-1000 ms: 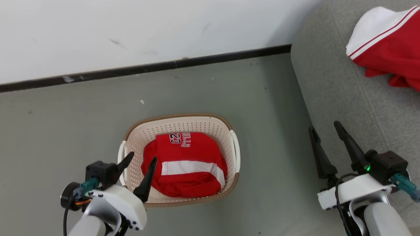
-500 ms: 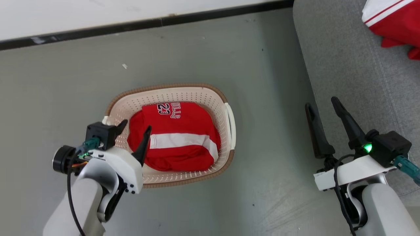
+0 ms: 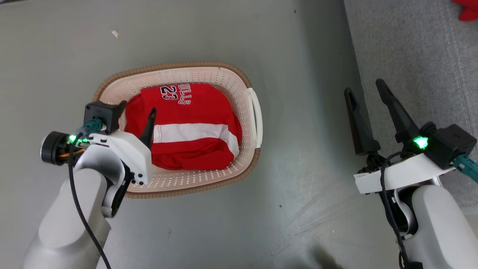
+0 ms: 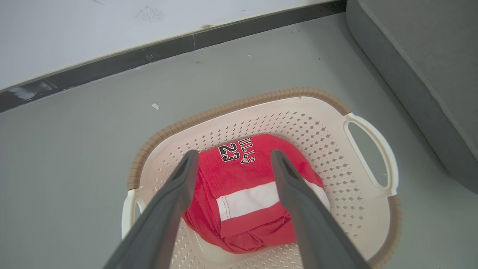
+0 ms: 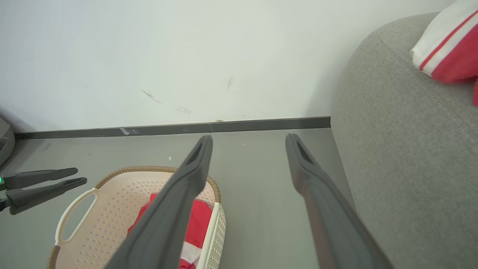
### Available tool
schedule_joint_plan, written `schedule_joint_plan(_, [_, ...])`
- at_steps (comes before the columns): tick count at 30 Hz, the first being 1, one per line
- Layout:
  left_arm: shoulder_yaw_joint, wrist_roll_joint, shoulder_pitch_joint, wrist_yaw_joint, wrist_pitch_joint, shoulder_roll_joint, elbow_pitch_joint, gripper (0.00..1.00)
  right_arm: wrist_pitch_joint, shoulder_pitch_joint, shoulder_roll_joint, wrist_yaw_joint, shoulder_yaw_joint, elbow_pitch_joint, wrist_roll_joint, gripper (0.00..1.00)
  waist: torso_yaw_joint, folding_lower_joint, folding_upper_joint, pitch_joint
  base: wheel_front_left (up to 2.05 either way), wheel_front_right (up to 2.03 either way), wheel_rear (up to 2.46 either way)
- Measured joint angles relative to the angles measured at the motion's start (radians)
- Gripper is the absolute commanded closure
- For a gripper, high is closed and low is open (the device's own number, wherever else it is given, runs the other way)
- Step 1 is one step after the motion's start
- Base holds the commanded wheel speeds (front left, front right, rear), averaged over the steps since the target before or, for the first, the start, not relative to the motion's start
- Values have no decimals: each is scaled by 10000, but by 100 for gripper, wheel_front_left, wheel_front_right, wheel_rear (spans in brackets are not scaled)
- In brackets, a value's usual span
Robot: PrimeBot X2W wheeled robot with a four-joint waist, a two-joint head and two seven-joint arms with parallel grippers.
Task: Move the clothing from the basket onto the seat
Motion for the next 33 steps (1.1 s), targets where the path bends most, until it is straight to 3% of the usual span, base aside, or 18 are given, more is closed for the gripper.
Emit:
schedule_joint_plan(19, [-157,554,-1453,272,249,8,433,0,-13,-1157,-10,0,107,-161,238,0,-455,0,0,1696,0,0,0])
schedule_joint_plan(33, [-182,920,-2401,878,830,-184,1154,0,-59,-1685,-10,0,226,-184,268,0,-746,0,0,2674,0,0,0])
